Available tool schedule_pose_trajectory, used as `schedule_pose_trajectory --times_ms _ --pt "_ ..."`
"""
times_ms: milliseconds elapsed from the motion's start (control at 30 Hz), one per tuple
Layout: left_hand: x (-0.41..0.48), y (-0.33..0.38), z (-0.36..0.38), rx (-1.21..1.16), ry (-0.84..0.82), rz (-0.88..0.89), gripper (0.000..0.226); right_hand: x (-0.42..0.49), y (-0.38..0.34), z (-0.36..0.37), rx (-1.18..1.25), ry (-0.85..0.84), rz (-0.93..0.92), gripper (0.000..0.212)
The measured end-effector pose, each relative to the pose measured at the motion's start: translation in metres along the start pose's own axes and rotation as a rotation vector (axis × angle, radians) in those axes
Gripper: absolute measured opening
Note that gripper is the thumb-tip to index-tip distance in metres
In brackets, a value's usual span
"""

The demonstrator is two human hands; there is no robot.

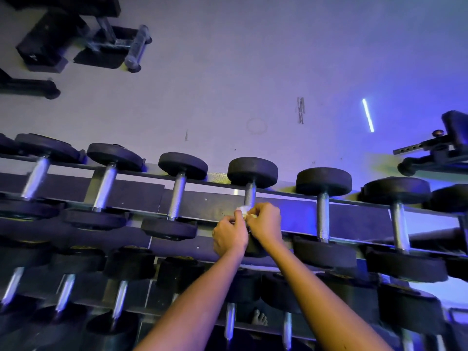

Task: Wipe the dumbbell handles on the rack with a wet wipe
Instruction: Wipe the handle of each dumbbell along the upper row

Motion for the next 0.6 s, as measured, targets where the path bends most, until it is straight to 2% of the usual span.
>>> schedule_pose_trajectory --times_ms 200,300,367,433,467,533,600 --pt "-0.005 -0.002 -0.004 -0.06 -0.012 -0.036 0.034 -0.015 0.01 -0.005 0.108 0.055 0.122 0.009" --pt "0.0 -0.008 0.0 -0.175 -0.057 -0.057 0.026 -0.019 0.011 -0.006 0.133 0.06 0.134 0.006" --pt "0.018 -0.033 0.02 -0.247 -0.123 -0.208 0.035 -0.019 0.011 -0.007 0.143 0.06 0.135 0.004" --pt "0.038 -0.062 0.046 -0.37 -0.253 -0.386 0.056 -0.018 0.012 -0.008 0.143 0.062 0.137 0.003" --pt "0.034 -0.066 0.052 -0.432 -0.378 -0.472 0.054 -0.018 0.012 -0.008 0.142 0.063 0.136 0.003" --pt "0.008 -0.058 0.046 -0.473 -0.59 -0.59 0.036 -0.017 0.013 -0.007 0.139 0.064 0.137 0.003" --pt "0.002 -0.056 0.039 -0.467 -0.669 -0.612 0.03 -0.016 0.015 -0.006 0.136 0.062 0.139 0.004"
Point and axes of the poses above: each hand's wrist, its own x-axis towards the middle knuckle, its own z-axis out of the palm, y = z × x, the point moved 9 cm from there along x, towards the middle knuckle, and after that the axes turned 5 degrees about x, right-handed, at the moved point
